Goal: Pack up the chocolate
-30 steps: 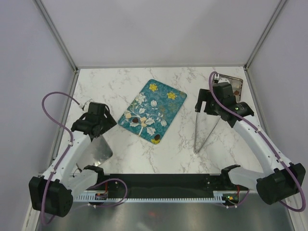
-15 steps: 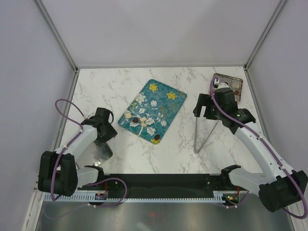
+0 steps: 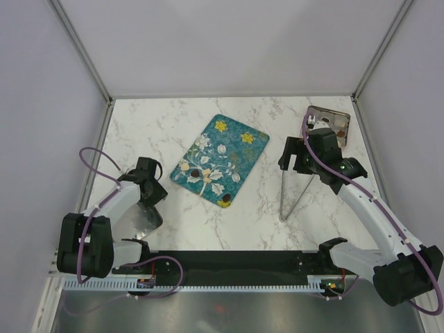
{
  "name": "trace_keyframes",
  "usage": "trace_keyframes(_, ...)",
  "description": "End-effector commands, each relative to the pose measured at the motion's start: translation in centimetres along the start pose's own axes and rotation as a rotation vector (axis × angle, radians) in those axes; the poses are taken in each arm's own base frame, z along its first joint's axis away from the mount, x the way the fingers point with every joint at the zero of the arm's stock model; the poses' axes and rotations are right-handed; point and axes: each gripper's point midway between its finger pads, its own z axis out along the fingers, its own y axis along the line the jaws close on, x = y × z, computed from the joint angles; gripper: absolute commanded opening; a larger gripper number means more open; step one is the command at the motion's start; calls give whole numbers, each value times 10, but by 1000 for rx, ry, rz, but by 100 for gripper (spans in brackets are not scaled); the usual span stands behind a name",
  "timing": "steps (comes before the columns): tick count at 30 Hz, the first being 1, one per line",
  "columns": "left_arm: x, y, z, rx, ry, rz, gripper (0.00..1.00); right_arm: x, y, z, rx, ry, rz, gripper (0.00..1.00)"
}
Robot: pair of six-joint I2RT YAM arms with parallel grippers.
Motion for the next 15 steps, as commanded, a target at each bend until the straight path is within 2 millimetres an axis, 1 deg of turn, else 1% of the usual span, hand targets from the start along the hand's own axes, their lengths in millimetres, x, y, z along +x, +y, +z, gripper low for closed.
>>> trace_keyframes(1,10,-4,17,18,32,-33,62,-7,3,1,-12,-33,-5,96)
trace_keyframes(2,9,-4,17,19,31,-31,57,-7,3,2,-11,-31,-6,97)
trace_keyframes(5,8,-5,16,25,28,-26,49,-5,3,5,-16,-22,-2,97)
trace_keyframes(7,10,-7,16,33,39,-18,47,-3,5,6,-26,-15,-1,97)
trace_keyframes(10,13,-8,18,35,62,1,33,-5,6,5,-28,-19,-3,97)
trace_keyframes(11,14,-8,18,36,67,6,27,-5,6,5,-27,-21,-3,97)
trace_keyframes(15,16,-15,15,69,90,43,19,-9,7,1,-34,-36,-5,96)
